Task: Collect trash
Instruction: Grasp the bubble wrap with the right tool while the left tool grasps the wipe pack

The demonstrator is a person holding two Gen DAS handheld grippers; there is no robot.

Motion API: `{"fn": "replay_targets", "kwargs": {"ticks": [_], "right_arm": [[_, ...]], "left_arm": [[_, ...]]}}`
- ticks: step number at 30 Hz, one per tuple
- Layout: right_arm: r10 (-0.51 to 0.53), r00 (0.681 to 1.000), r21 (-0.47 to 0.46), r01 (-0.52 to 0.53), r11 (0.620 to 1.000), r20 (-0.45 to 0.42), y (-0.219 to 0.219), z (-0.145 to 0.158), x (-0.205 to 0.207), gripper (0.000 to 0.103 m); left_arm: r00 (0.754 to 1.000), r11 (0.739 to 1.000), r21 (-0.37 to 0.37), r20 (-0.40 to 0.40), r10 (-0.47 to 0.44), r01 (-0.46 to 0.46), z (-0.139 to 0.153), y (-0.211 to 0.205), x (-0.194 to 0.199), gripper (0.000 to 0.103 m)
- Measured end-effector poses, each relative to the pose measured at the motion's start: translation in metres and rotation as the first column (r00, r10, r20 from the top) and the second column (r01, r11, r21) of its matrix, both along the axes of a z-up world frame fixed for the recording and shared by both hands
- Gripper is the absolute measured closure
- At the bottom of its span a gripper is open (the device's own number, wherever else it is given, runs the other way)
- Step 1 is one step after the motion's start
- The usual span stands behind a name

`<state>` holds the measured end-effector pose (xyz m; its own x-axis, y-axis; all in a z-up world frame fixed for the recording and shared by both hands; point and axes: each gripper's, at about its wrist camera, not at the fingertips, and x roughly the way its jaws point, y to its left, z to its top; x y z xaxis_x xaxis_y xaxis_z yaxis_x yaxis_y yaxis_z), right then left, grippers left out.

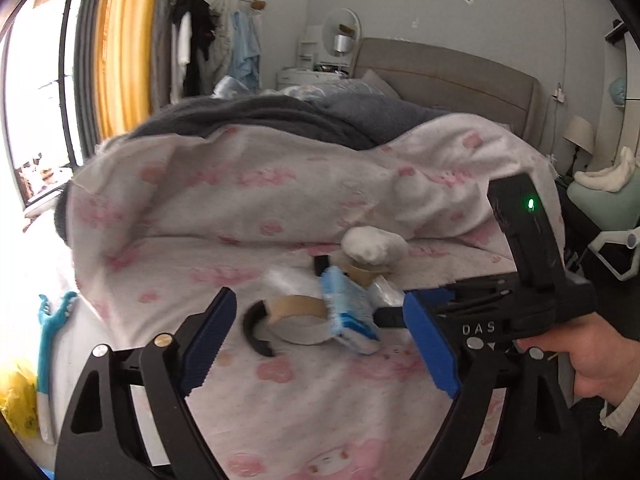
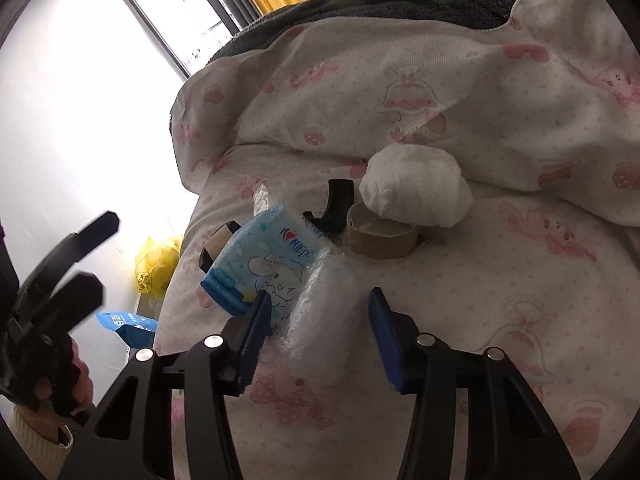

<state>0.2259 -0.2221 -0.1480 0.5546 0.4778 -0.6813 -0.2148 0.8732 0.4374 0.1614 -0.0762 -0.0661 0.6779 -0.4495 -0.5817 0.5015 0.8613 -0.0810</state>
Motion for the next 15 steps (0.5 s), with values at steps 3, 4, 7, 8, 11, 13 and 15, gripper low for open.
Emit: {"fn": "replay_targets", "kwargs": {"ticks": [3,4,7,8,11,13,15], "right_arm": [[-0.004,1.000,0.008,0.004,1.000,0.013,-0.008,0.005,0.000,0.053],[-0.011,1.000,0.004,0.010,1.000,0.019,-0.011,0.007,0.000,0.053],[-0.027,0.999,0.005,0.026,1.000,0.036,-0.017,0.014,-0.001,0.053],[-0.029,0.999,0.007,0.029,1.000,0.040,-0.018,0.016,-0.002,0.053],[-0.033,0.998,0.008,0.033,0.999,0.050,-0.020,0.019,-0.003,0.053],[-0.033,0.998,0.003,0.033,0.999,0.054,-0.020,0.020,-0.004,0.053],[-0.035,0.998,0.002,0.035,0.999,0.056,-0.023,0.021,-0.006,0.053]], "left_arm": [[1.000,1.000,0.030,-0.029,-0.007,0.008,-0.011,-0.010,0.003,0.019],[0.999,0.999,0.035,-0.036,-0.009,0.011,-0.014,-0.013,0.004,0.021],[0.998,0.999,0.034,-0.059,-0.009,0.011,-0.019,-0.017,0.007,0.028],[0.998,0.999,0.032,-0.070,-0.008,0.011,-0.021,-0.017,0.008,0.032],[0.993,0.999,0.035,-0.116,-0.004,0.008,-0.029,-0.020,0.012,0.039],[0.990,0.999,0.040,-0.142,0.000,0.006,-0.035,-0.022,0.015,0.045],[0.985,1.000,0.021,-0.171,0.003,0.000,-0.038,-0.022,0.018,0.048]]}}
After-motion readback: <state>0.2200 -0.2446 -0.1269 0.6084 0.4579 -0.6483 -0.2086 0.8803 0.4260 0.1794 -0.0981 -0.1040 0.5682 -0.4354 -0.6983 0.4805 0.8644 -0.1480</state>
